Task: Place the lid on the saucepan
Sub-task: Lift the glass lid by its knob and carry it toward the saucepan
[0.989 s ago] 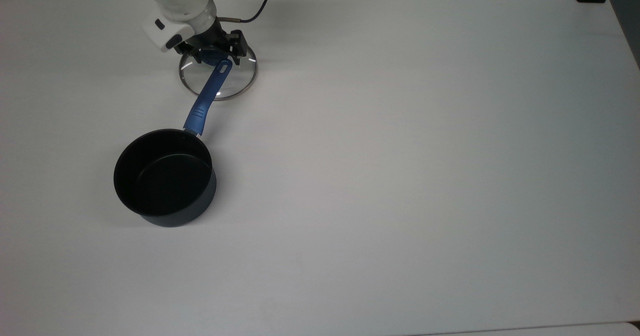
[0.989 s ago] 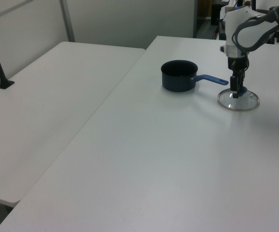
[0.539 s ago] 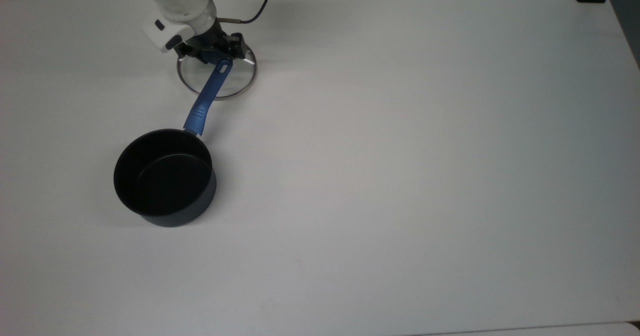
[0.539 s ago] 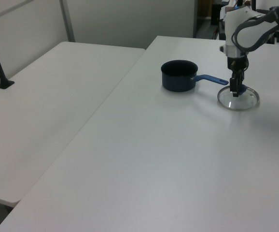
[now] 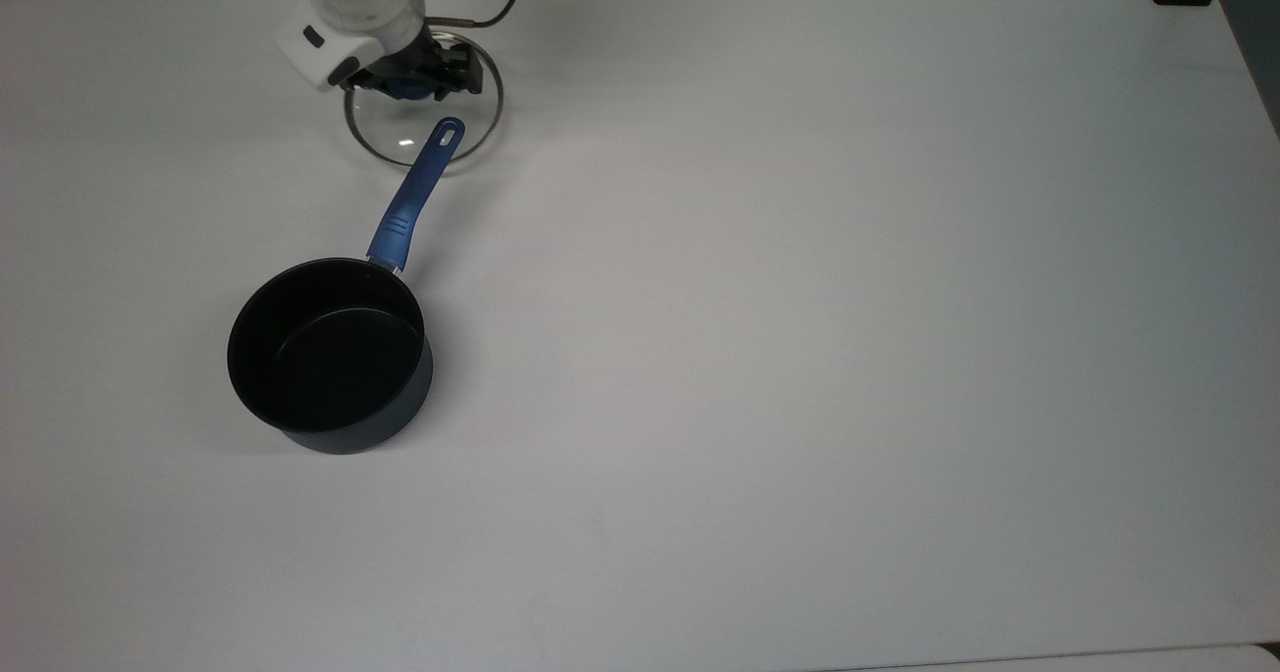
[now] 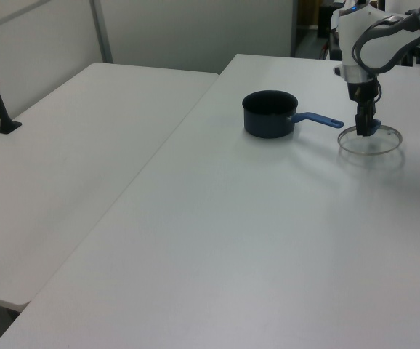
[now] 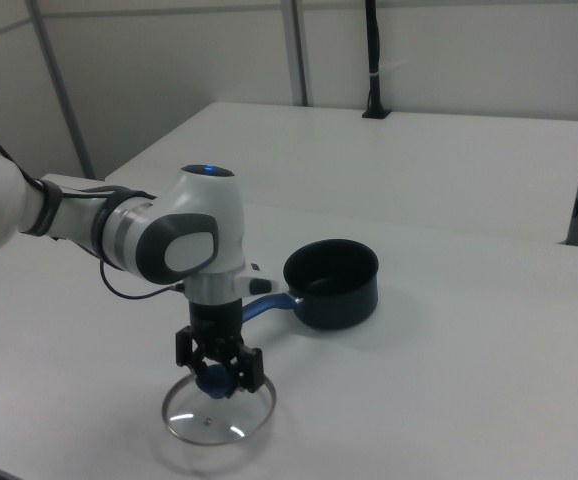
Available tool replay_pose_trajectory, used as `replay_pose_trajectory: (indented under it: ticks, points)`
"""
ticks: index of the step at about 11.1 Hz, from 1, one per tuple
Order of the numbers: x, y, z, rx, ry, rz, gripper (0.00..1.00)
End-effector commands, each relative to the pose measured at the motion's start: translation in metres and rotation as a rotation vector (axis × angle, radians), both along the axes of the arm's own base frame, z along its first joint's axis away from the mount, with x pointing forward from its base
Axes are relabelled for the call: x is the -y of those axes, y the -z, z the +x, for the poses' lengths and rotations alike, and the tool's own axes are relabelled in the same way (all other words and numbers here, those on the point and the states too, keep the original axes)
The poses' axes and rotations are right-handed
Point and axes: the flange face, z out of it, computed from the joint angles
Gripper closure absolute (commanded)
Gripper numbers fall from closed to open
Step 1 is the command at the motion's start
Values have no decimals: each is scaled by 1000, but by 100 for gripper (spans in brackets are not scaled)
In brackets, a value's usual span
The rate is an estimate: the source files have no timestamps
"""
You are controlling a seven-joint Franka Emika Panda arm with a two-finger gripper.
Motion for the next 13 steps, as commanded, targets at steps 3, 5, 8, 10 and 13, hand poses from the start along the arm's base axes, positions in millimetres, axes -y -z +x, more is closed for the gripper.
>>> replay_pose_trajectory:
  ticks: [3, 5, 8, 10, 13]
  points:
    - [83, -59, -5, 46, -1, -15, 54]
    - [120, -90, 1, 107, 35, -37, 55]
    - [126, -128, 80, 232, 154, -61, 57]
    - [92, -135, 136, 249, 190, -84, 57]
    - [38, -126, 192, 291, 255, -115, 59]
